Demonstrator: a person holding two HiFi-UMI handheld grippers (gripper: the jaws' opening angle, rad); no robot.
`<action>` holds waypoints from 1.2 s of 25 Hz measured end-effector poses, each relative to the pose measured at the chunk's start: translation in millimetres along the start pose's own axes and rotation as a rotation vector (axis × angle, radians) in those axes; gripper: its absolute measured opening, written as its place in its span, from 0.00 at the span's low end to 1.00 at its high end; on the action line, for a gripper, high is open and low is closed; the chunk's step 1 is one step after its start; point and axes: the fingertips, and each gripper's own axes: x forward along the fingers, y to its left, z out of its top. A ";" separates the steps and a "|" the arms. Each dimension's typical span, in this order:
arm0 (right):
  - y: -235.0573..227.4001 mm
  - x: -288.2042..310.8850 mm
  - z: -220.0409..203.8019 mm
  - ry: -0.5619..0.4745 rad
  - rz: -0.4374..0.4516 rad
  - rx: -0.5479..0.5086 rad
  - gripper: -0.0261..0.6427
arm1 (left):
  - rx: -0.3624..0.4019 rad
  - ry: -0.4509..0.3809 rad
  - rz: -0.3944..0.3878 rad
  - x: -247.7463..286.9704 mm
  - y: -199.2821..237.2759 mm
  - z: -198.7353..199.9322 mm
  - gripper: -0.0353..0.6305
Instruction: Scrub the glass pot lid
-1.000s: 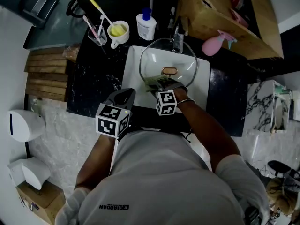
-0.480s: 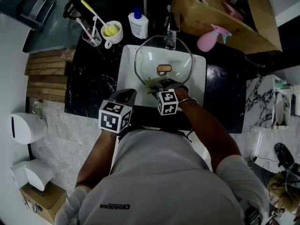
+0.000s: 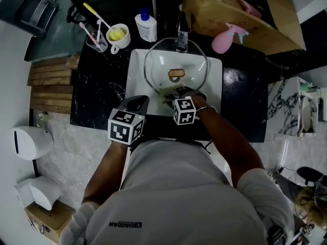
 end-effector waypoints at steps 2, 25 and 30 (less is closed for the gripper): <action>1.6 -1.7 -1.9 -0.010 0.011 0.024 0.19 | 0.006 0.003 -0.001 0.5 -0.4 0.3 0.08; 21.5 -5.9 -2.0 -0.144 0.262 0.408 0.19 | 0.011 0.021 -0.011 1.4 2.2 0.3 0.08; 19.8 -2.7 -7.1 -0.172 0.293 0.505 0.19 | 0.012 0.011 -0.023 2.5 -0.5 4.4 0.08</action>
